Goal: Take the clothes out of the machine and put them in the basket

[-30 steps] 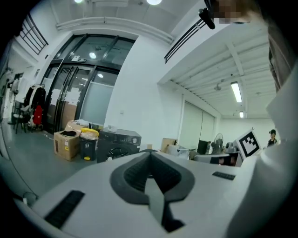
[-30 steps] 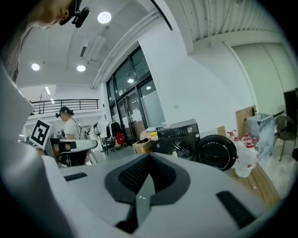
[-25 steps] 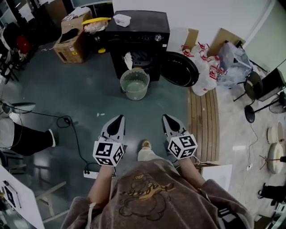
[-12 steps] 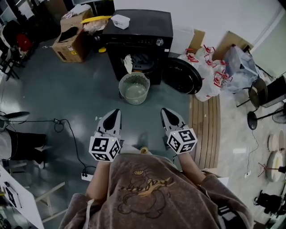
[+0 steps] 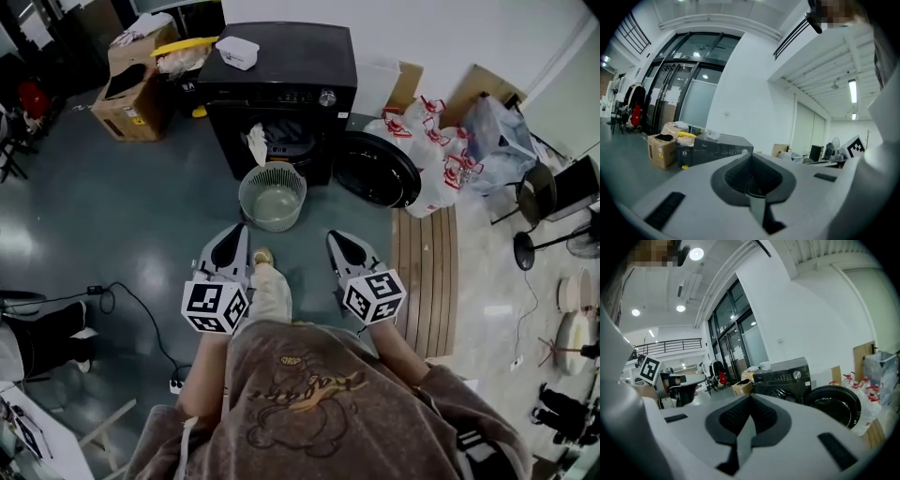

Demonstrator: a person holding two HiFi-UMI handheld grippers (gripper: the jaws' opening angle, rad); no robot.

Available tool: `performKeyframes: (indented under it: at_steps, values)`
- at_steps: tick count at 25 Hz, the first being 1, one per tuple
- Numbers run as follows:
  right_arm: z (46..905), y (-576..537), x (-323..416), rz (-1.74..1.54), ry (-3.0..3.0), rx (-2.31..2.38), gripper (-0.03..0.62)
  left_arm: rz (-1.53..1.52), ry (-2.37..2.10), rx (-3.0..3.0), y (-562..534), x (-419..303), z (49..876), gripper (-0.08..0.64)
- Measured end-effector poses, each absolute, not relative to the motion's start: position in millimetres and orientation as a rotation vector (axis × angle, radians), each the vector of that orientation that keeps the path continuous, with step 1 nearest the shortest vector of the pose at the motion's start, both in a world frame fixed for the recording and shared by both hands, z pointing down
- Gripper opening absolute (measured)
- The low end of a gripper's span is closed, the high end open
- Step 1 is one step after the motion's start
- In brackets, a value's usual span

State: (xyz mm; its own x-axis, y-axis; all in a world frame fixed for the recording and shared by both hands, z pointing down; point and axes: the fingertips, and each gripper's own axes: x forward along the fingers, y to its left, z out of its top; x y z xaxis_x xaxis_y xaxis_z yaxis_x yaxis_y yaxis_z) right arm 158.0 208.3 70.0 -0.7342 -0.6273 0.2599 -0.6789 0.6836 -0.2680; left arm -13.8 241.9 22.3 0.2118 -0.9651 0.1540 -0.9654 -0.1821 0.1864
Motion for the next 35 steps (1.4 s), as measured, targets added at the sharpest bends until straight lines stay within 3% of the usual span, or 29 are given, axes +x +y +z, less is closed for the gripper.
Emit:
performKeyframes:
  at_steps: [20, 35]
  values:
    - [110, -21, 28, 0.508, -2.659, 1.079, -0.005, 0.049, -1.693, 2.28, -2, -132, 74, 0.005]
    - [191, -125, 3, 0.528, -2.587, 1.124, -0.005, 0.047, -1.654, 2.232, -111, -168, 155, 0.005]
